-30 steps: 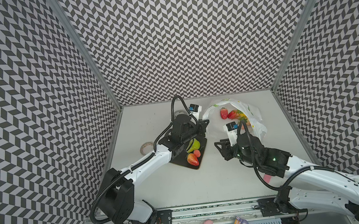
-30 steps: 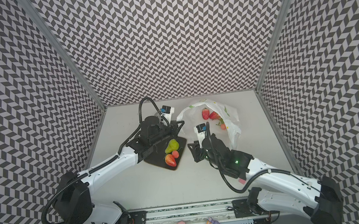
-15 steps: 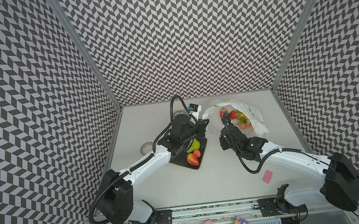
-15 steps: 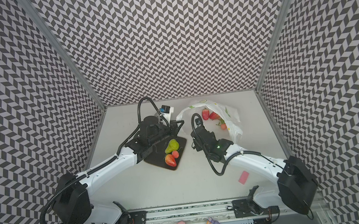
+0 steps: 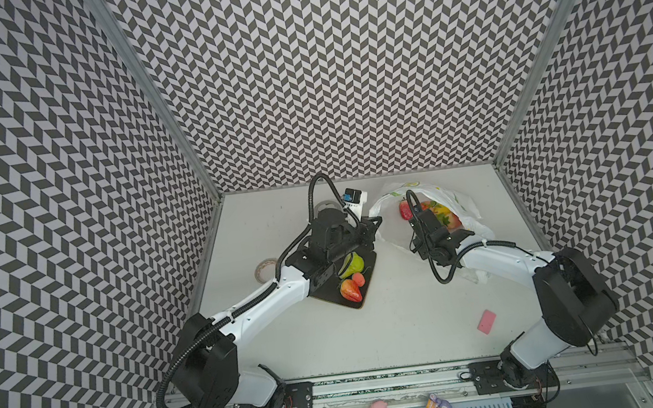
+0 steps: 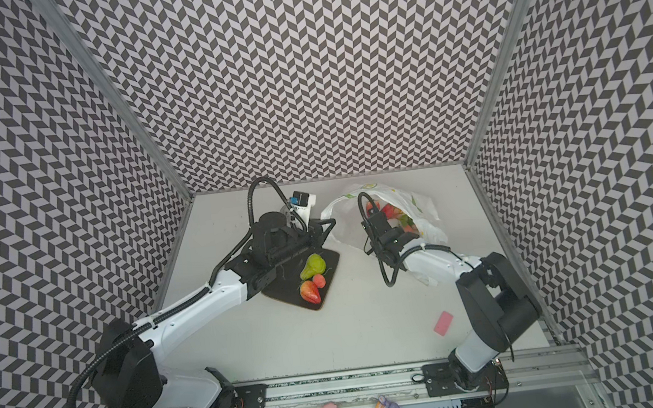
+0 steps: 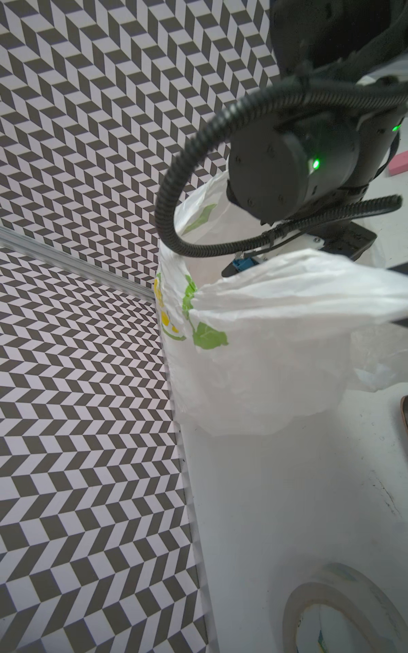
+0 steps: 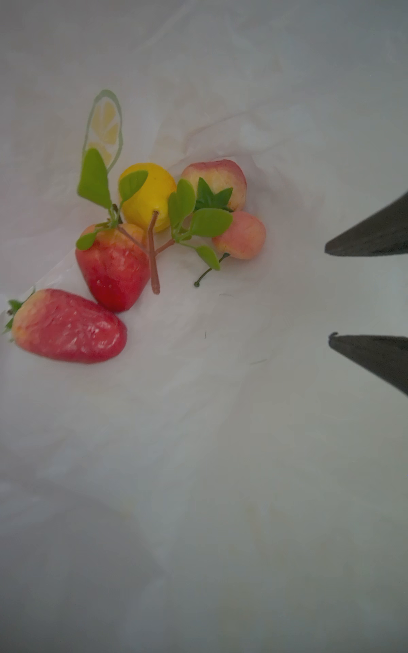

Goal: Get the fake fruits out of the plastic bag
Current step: 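Move the open right gripper back into the bag mouth above the fruits, then lower the right gripper deeper into the bag toward the small peach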

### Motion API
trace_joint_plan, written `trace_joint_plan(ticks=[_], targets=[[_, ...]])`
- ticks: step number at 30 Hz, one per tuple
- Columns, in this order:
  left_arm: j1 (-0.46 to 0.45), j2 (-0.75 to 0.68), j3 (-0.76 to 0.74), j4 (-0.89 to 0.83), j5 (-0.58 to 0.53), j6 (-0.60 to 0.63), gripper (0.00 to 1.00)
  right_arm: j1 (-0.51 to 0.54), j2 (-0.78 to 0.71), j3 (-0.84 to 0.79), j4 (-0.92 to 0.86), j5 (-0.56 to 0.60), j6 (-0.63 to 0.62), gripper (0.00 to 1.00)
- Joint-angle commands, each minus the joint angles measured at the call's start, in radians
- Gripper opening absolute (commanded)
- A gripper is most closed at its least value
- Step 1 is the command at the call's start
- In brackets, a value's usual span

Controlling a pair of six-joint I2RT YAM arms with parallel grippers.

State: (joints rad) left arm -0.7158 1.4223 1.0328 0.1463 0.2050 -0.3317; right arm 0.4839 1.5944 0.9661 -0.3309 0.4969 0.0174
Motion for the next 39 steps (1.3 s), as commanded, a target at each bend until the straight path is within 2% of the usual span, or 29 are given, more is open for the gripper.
trace_joint_plan(ticks=[1,9,16,25,39], targets=[[-0.023,-0.023,-0.007,0.001,0.014,-0.004,0.00,-0.050,0.028,0.042,0.014,-0.031,0.114,0.44],[-0.067,-0.022,-0.019,0.004,0.018,-0.009,0.00,-0.124,0.064,0.050,0.060,-0.077,0.500,0.59],[-0.086,-0.038,-0.046,-0.001,0.016,-0.010,0.00,-0.162,0.088,0.023,0.123,-0.082,0.698,0.63],[-0.091,-0.048,-0.059,-0.004,0.012,-0.003,0.00,-0.219,0.162,0.050,0.154,-0.106,0.802,0.65],[-0.091,-0.060,-0.073,-0.002,-0.007,-0.001,0.00,-0.265,0.225,0.107,0.190,-0.161,0.836,0.65]])
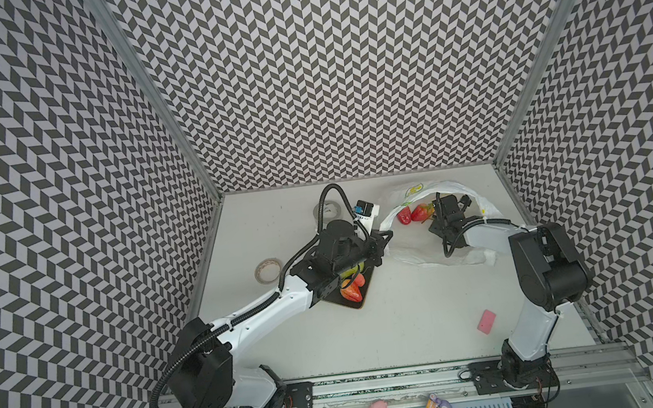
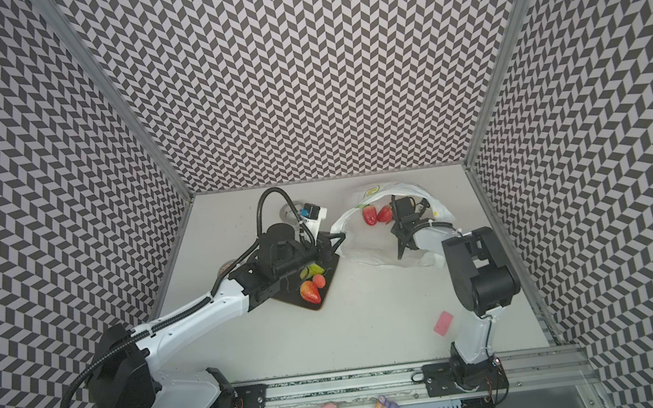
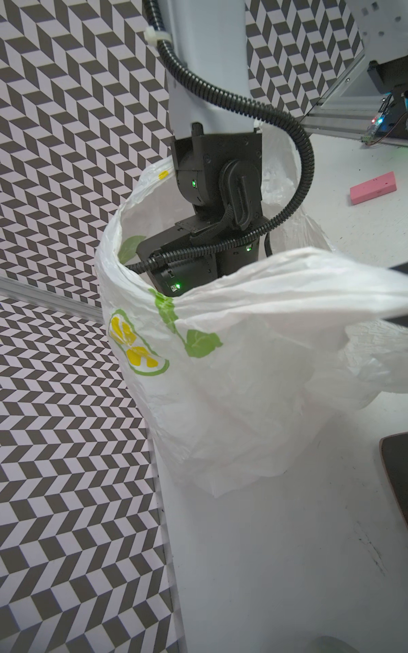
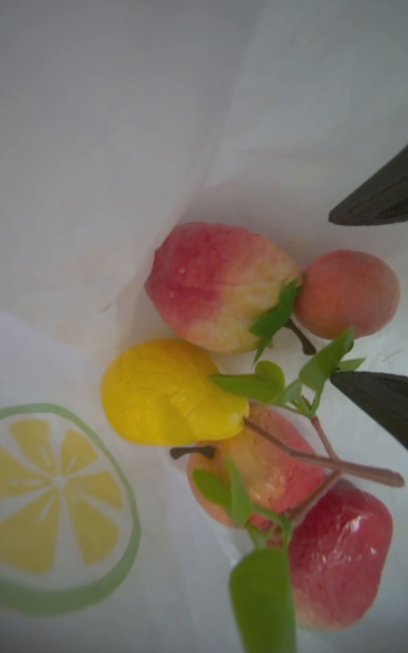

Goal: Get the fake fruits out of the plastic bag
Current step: 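Lower the right gripper deeper into the bag toward the small peach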

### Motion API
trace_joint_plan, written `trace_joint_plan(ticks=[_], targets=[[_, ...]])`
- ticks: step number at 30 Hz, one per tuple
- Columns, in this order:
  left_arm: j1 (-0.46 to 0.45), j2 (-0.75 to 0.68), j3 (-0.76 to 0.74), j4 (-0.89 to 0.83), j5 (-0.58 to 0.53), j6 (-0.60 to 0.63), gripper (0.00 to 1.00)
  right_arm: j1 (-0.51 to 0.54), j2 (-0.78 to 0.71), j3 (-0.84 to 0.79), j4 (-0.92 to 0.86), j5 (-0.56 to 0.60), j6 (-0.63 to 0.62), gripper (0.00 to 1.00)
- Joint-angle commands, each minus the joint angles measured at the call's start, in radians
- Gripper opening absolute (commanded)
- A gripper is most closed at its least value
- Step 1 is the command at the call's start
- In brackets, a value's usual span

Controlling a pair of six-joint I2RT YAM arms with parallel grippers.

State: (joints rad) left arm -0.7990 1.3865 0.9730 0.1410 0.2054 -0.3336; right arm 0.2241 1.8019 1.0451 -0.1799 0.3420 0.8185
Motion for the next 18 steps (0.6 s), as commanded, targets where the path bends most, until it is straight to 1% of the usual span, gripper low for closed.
trace_joint_plan(ticks=[1,6,11,14,17,18], targets=[[-0.008,-0.025,-0.013,0.003,-0.009,0.001,0.00,-0.008,0.024,0.031,0.038,-0.006,0.043,0.65],[-0.008,-0.030,-0.015,0.005,-0.010,0.002,0.00,-0.020,0.060,0.034,0.025,-0.005,0.082,0.63],[-0.008,-0.034,-0.016,0.003,-0.018,0.006,0.00,-0.033,0.082,0.035,0.020,0.000,0.091,0.58],[-0.008,-0.034,-0.017,0.005,-0.022,0.008,0.00,-0.039,0.086,0.038,0.020,0.004,0.086,0.52],[-0.005,-0.032,-0.015,0.006,-0.026,0.008,0.00,-0.041,0.080,0.038,0.023,-0.001,0.070,0.41],[-0.006,-0.032,-0.016,0.008,-0.026,0.008,0.00,-0.040,0.076,0.036,0.023,-0.003,0.066,0.39]])
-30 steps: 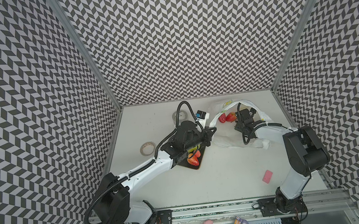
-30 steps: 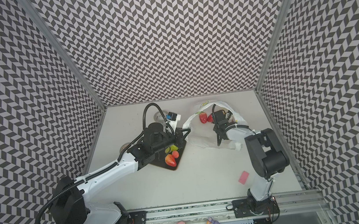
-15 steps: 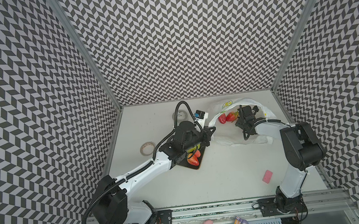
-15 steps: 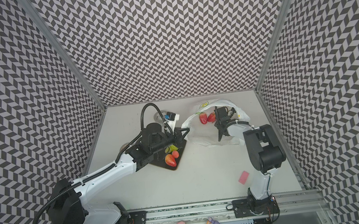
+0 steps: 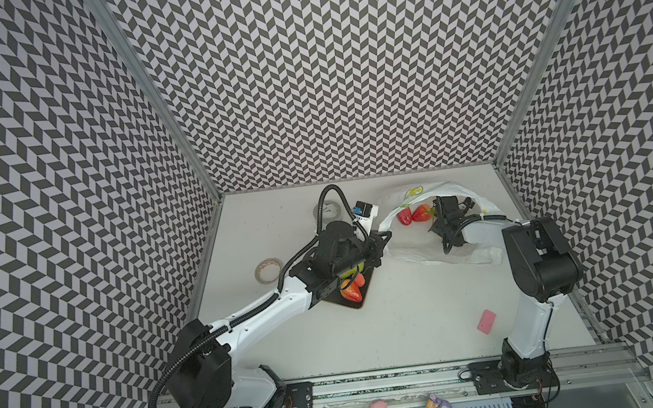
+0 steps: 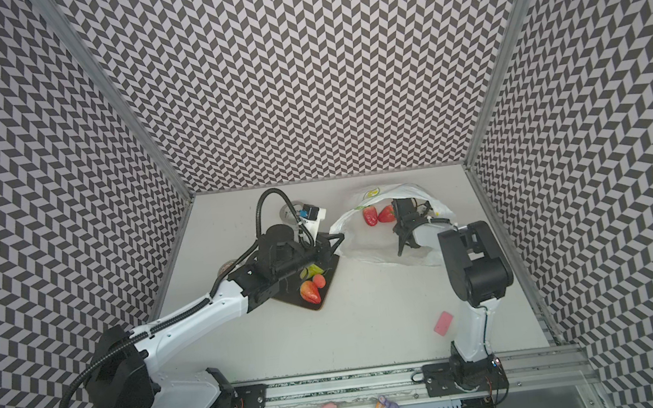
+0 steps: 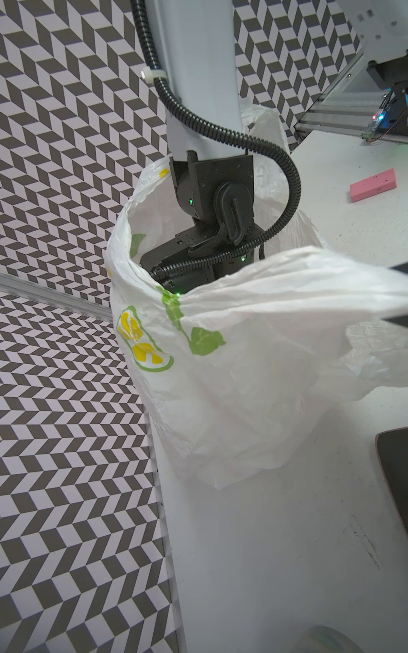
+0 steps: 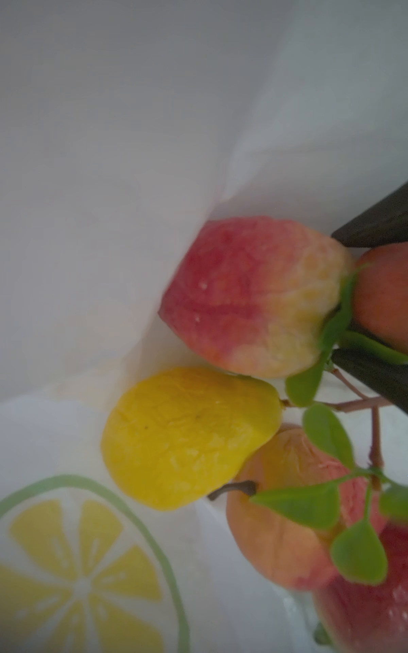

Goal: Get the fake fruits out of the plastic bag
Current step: 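Lower the right gripper deeper into the bag toward the small peach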

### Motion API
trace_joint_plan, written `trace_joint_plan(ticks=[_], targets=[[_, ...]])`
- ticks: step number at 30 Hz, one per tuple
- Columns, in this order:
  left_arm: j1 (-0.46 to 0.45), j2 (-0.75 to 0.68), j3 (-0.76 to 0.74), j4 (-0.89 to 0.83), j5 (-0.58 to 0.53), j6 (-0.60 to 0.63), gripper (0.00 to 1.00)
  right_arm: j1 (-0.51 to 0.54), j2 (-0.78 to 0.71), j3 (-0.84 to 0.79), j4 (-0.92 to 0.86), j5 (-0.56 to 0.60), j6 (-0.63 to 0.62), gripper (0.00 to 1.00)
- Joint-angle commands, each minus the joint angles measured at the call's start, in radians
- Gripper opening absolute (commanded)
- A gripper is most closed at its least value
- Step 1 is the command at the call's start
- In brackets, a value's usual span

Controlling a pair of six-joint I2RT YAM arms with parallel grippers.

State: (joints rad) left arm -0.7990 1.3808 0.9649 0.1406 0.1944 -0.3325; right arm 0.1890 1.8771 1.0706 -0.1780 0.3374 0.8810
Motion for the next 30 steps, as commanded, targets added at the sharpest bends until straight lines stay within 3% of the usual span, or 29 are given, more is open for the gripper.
trace_joint_plan(ticks=[1,8,24,30], targets=[[-0.006,-0.025,-0.006,0.009,-0.015,0.008,0.00,-0.005,-0.005,0.006,0.021,0.000,0.001,0.37],[-0.006,-0.025,-0.005,0.012,-0.022,0.007,0.00,-0.004,-0.107,-0.049,0.034,-0.035,-0.044,0.28],[0.004,0.014,0.008,0.029,-0.022,0.009,0.00,0.001,-0.505,-0.290,0.105,-0.326,-0.226,0.29],[0.004,0.036,0.016,0.036,-0.015,0.006,0.00,0.001,-0.578,-0.350,0.132,-0.417,-0.234,0.30]])
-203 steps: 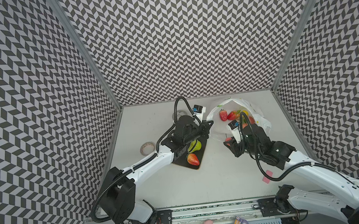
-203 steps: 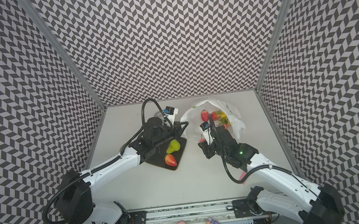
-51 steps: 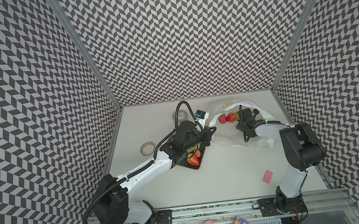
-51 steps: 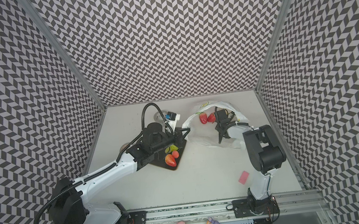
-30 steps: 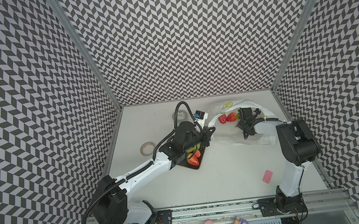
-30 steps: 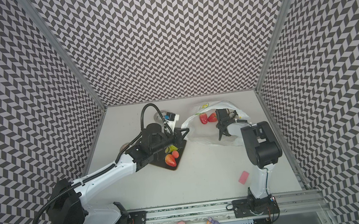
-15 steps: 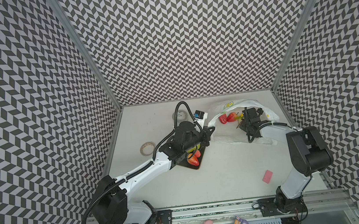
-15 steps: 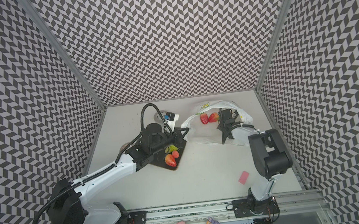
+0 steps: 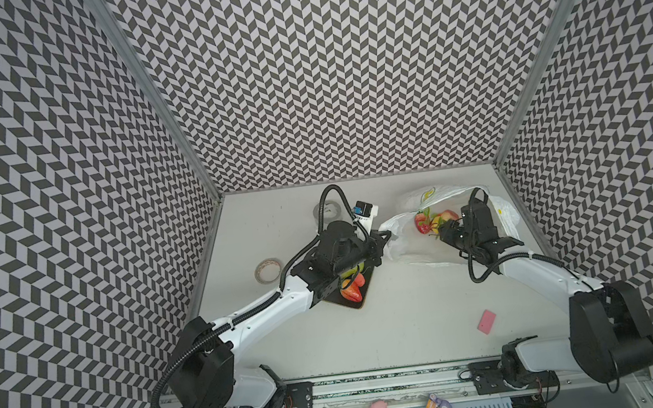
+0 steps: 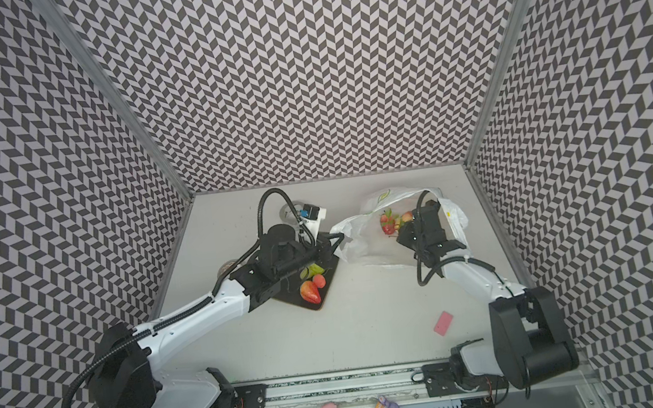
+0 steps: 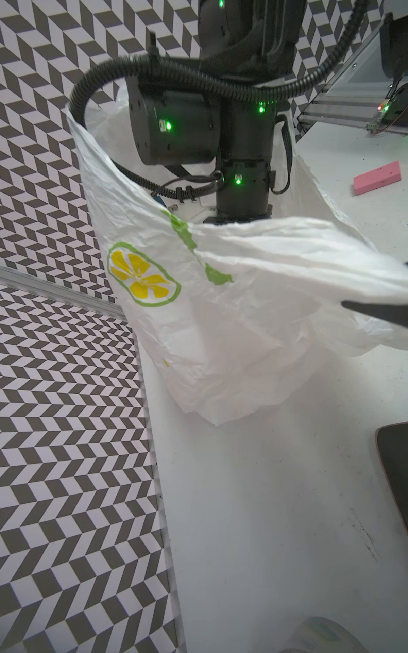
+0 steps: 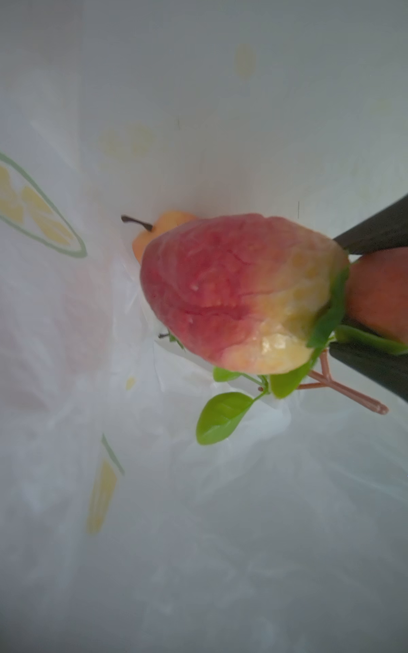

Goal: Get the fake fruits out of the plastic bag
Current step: 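Lower the right gripper deeper into the bag toward the small peach, then close the right gripper on the small peach by its stem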

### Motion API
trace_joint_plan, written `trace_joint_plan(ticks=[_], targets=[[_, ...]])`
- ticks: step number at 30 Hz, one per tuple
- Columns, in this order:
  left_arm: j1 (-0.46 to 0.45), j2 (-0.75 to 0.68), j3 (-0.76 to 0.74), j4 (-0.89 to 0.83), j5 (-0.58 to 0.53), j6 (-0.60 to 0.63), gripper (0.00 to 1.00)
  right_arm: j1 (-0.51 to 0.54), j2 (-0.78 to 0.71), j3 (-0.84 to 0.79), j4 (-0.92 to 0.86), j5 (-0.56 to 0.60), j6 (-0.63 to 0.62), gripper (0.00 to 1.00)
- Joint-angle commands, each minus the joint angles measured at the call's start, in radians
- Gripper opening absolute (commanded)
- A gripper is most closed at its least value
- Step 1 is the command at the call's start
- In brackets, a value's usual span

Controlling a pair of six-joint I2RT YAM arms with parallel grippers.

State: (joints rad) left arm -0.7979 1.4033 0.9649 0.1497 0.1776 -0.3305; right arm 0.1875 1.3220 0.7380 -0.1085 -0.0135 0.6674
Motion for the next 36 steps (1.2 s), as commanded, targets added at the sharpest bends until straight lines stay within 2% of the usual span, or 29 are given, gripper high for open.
trace_joint_plan(ticks=[1,7,10,17,24,30,34,36], targets=[[0.003,0.016,0.018,0.029,0.004,0.004,0.00,0.001,-0.016,-0.026,0.064,-0.061,-0.018,0.30],[-0.007,0.019,0.023,0.012,0.000,0.020,0.00,0.015,0.046,-0.082,0.129,-0.028,0.005,0.31],[-0.010,0.011,0.021,-0.003,-0.008,0.030,0.00,0.032,0.090,-0.090,0.132,0.006,-0.003,0.34],[-0.027,-0.009,0.016,-0.029,-0.031,0.052,0.00,0.041,0.074,-0.124,0.102,0.048,0.016,0.59],[-0.070,-0.021,0.009,-0.056,-0.074,0.099,0.00,0.037,-0.022,-0.093,-0.029,0.080,0.040,0.75],[-0.095,-0.030,-0.031,-0.054,-0.092,0.135,0.00,0.036,-0.078,-0.080,-0.154,0.128,0.045,0.70],[-0.100,-0.031,-0.040,-0.053,-0.099,0.146,0.00,0.028,-0.101,-0.107,-0.171,0.166,0.088,0.56],[-0.100,-0.029,-0.040,-0.051,-0.098,0.147,0.00,0.022,-0.101,-0.116,-0.155,0.164,0.111,0.53]])
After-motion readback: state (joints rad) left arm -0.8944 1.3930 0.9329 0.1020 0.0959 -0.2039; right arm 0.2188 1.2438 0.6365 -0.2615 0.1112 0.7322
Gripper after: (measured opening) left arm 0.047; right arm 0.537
